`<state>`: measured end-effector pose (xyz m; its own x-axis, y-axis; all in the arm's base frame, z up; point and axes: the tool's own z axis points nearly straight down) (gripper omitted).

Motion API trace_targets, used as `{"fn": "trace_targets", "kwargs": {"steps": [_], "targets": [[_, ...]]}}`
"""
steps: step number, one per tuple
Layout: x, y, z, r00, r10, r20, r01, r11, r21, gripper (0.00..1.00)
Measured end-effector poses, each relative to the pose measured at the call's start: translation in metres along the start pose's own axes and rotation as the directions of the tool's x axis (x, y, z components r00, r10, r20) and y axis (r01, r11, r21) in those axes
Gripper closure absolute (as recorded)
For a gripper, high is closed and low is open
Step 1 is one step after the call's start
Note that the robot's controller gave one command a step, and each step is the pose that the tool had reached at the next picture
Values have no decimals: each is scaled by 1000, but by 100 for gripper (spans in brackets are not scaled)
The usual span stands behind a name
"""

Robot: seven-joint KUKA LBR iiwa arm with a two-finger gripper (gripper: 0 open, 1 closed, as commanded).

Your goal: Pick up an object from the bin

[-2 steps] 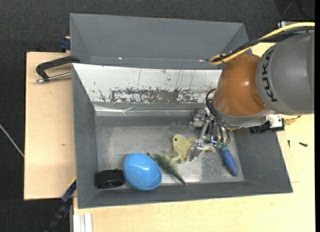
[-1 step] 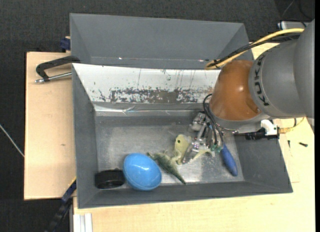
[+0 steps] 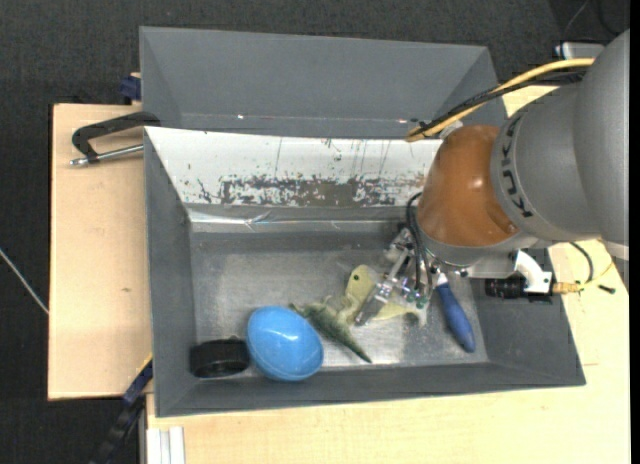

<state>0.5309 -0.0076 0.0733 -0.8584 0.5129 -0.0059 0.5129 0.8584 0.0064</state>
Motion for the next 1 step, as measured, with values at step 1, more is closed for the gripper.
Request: {"fn": "trace_targets", "kwargs": {"steps": [1], "targets": [[-1,0,-1,1000,0,2,0,1000,-1,100]]}}
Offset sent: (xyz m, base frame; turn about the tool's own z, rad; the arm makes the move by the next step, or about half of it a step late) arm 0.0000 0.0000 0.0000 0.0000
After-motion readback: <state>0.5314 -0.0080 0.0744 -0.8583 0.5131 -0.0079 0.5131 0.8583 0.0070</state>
